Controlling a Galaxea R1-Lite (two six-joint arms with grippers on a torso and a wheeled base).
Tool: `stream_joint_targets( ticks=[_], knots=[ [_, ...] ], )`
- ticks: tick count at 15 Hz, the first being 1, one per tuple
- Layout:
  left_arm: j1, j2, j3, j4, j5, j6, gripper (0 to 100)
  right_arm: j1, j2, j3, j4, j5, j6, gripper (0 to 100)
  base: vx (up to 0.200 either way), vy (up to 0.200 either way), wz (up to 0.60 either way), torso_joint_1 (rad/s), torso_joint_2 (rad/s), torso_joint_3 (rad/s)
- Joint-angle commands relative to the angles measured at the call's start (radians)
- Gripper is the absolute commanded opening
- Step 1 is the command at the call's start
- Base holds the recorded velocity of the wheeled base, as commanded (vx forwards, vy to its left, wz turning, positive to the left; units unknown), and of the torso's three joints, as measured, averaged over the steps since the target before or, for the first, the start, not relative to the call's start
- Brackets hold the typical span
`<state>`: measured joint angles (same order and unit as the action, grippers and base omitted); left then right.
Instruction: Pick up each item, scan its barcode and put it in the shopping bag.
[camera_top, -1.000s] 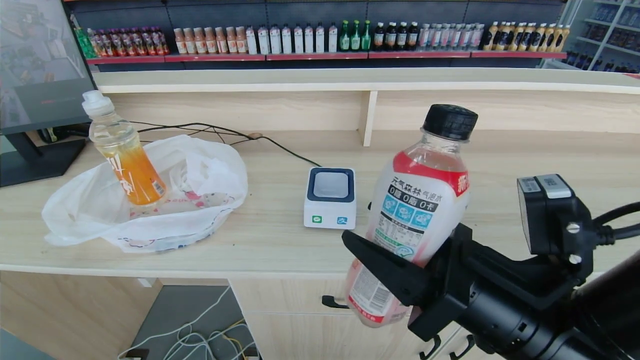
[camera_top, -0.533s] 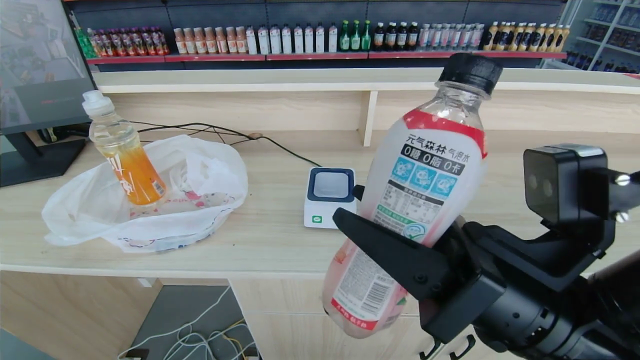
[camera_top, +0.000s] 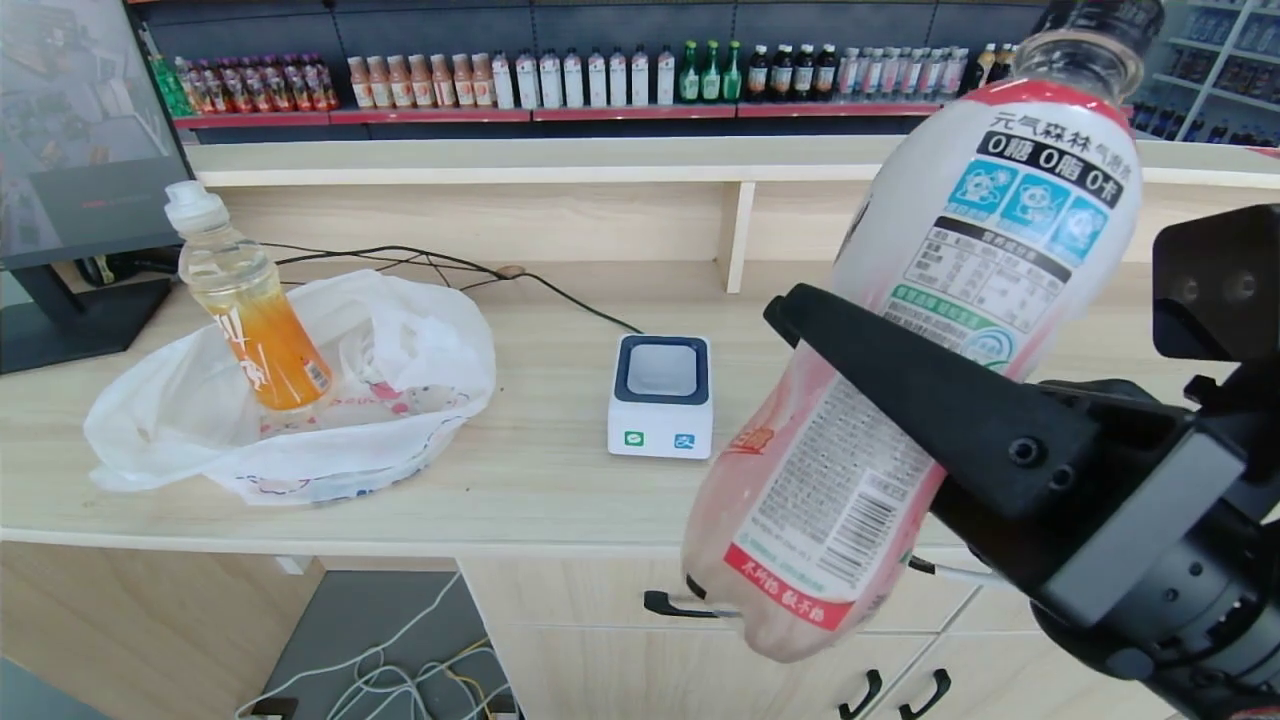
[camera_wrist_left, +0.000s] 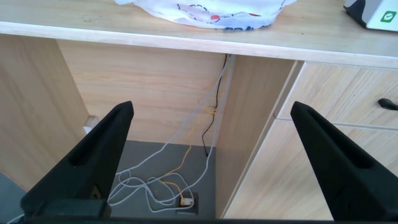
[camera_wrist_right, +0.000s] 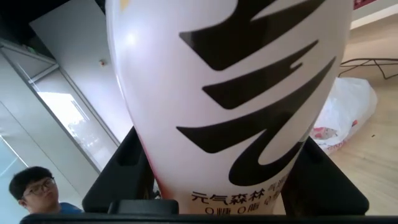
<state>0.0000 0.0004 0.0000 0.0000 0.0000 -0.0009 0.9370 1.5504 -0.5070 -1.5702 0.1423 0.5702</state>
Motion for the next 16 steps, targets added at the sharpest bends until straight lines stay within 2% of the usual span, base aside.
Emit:
stream_joint_targets(
  ticks=[1, 16],
  knots=[
    [0.0, 0.0, 0.0, 0.0, 0.0, -0.001, 100, -0.014, -0.003, -0.011, -0.001, 0.0, 0.0, 0, 0.0, 0.0, 0.0, 0.0, 0.0, 0.0],
    [0.0, 0.0, 0.0, 0.0, 0.0, -0.001, 100, -0.018, -0.027, -0.005, -0.001, 0.0, 0.016, 0, 0.0, 0.0, 0.0, 0.0, 0.0, 0.0]
  ],
)
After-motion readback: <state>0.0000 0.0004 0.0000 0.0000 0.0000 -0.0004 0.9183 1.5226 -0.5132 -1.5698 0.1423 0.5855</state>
